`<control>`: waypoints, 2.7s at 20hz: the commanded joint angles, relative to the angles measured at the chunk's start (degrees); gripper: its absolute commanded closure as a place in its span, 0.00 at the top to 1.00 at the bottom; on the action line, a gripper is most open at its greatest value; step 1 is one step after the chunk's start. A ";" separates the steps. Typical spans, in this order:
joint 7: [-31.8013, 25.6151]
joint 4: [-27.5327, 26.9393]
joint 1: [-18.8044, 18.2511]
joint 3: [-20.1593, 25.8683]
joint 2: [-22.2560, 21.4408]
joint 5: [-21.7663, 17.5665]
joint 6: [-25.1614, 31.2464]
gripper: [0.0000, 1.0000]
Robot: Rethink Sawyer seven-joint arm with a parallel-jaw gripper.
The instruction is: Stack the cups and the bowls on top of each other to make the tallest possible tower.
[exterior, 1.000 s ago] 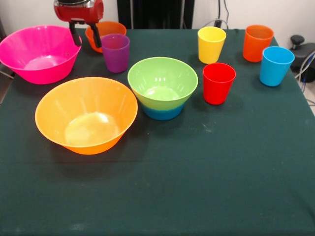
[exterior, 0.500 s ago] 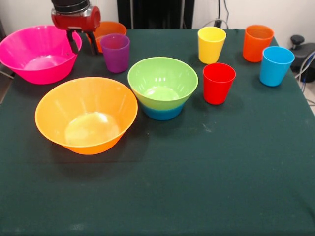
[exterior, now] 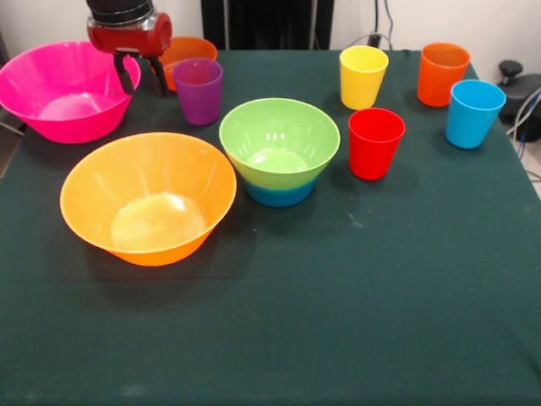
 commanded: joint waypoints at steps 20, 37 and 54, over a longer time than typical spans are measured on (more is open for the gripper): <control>-13.85 -1.45 -4.50 5.56 -2.02 -3.55 8.70 1.00; -8.32 -3.21 -2.27 4.22 3.31 -8.29 4.26 1.00; -9.96 -9.59 -2.17 3.22 10.65 -12.72 2.23 1.00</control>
